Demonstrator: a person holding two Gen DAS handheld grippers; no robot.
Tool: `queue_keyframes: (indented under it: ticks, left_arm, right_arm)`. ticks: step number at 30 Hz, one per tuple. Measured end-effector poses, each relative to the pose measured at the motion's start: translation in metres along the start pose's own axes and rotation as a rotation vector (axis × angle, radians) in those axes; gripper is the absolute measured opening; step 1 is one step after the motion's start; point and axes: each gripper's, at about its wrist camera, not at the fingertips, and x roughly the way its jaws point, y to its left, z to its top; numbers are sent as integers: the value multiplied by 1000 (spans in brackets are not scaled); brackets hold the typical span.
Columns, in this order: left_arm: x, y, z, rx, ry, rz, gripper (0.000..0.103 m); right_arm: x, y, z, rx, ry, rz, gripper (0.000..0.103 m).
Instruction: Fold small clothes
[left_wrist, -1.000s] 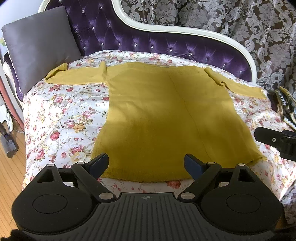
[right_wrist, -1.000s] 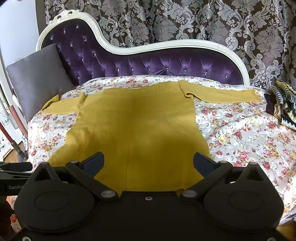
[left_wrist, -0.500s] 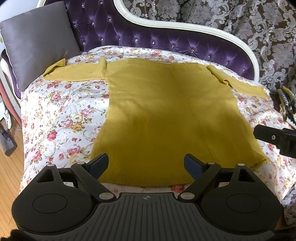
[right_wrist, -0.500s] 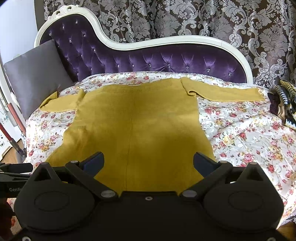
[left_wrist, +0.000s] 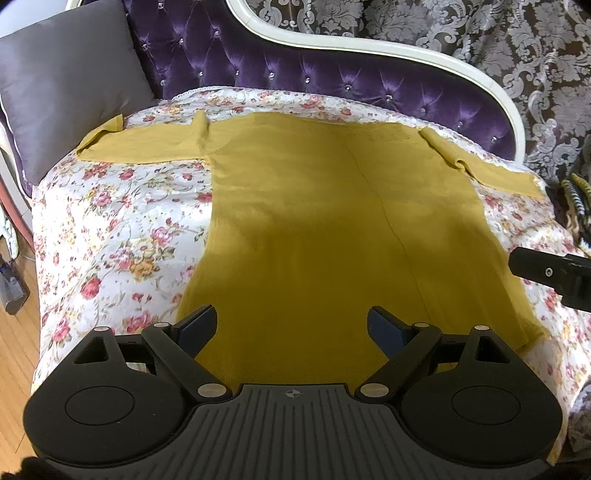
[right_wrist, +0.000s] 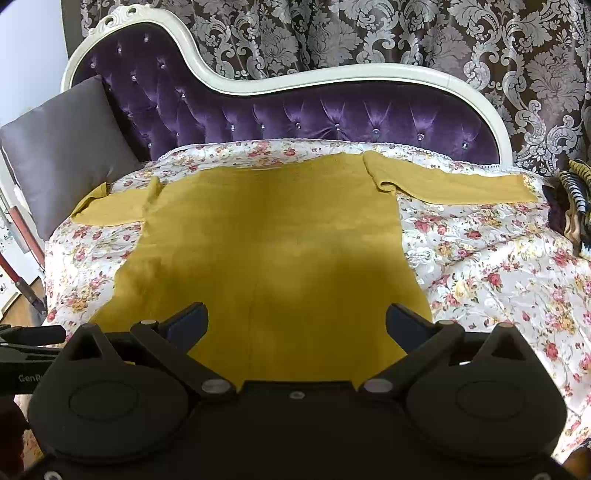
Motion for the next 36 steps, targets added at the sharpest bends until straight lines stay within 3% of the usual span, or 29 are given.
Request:
queue_keyframes:
  ticks: [6, 13, 24, 26, 30, 36]
  left_arm:
    - [18, -3, 14, 23, -11, -5, 89]
    - [51, -8, 42, 69, -37, 8, 89]
    - [106, -11, 60, 90, -74, 36, 89]
    - [114, -12, 56, 107, -63, 45, 89]
    - [129, -10, 49, 107, -3, 33, 89]
    - [130, -4, 43, 78, -24, 21, 91]
  right_arm:
    - [15, -14, 10, 15, -5, -8, 102]
    - [40, -57, 30, 45, -52, -78, 101]
    - [121, -192, 74, 249, -89, -244, 82]
    - [136, -221, 81, 306, -93, -253, 75]
    - [163, -271, 91, 404, -112, -289, 71]
    - [201, -321, 99, 500, -112, -303, 65]
